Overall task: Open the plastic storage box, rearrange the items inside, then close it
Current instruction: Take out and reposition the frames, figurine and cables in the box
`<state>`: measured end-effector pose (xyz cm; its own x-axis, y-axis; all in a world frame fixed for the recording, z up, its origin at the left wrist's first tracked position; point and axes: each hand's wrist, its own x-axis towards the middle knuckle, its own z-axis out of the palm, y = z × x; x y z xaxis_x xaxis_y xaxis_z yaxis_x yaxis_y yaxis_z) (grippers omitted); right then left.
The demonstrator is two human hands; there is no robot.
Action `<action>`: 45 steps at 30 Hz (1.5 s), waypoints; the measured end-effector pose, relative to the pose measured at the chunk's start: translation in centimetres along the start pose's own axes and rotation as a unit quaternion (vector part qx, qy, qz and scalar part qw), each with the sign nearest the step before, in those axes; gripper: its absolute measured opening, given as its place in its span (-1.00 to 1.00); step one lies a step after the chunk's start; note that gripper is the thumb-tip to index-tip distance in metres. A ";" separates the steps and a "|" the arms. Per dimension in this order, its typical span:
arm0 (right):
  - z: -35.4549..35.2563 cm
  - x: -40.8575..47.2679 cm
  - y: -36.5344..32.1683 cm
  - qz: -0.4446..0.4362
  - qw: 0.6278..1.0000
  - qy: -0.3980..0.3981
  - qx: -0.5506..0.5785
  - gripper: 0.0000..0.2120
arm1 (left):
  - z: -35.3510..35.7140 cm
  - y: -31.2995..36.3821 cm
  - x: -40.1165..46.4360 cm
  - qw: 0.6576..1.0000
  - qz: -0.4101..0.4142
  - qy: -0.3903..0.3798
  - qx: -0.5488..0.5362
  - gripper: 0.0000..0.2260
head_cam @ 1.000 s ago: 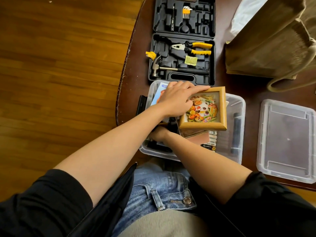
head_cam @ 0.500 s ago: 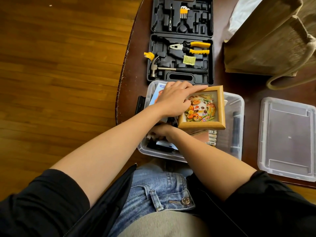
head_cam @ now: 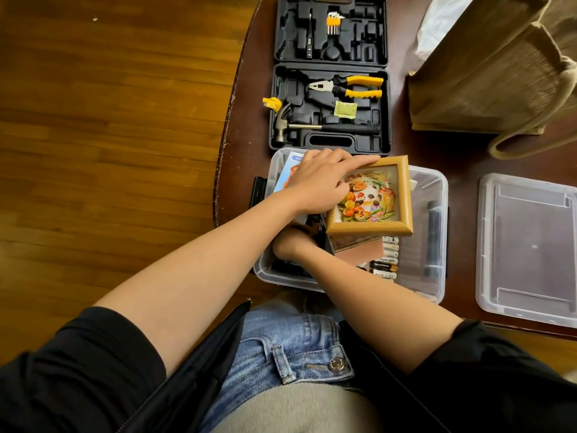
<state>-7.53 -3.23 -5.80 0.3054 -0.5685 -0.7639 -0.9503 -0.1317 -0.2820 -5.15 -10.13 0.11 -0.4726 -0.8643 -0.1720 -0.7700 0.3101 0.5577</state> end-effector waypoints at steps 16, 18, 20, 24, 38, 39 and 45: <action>0.5 -1.2 -0.6 -0.013 0.992 0.071 -0.107 -0.80 | -0.1 -0.2 0.1 1.000 0.008 -0.002 0.003 -0.45; 0.4 -2.0 -0.9 -0.044 0.989 0.094 -0.105 -0.83 | -0.1 -0.3 0.1 1.000 0.009 -0.003 0.001 -0.45; 0.0 -3.0 -0.8 -0.054 0.990 0.109 -0.076 -0.85 | -0.1 -0.5 0.1 1.000 0.013 -0.012 0.005 -0.44; -1.6 -5.9 1.0 -0.099 0.988 0.111 0.035 -0.88 | -0.3 -0.5 0.3 0.999 0.016 -0.031 0.000 -0.43; -5.0 -16.5 11.2 -0.150 0.553 0.181 0.799 -0.70 | 1.5 -0.1 -0.4 0.996 0.022 0.073 0.045 -0.42; -4.7 -16.2 12.1 -0.109 0.518 0.217 0.820 -0.69 | 1.6 -0.1 -0.4 0.995 0.027 0.076 0.054 -0.42; -2.2 -12.5 14.4 0.163 0.486 0.270 0.815 -0.65 | 1.2 -0.5 -0.2 0.995 0.017 0.066 0.075 -0.46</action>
<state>-25.19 0.22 0.98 -0.3231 -0.5321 -0.7827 0.5011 0.6054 -0.6184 -5.15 -9.61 -1.14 -0.4465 -0.8938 -0.0415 -0.8143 0.3867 0.4329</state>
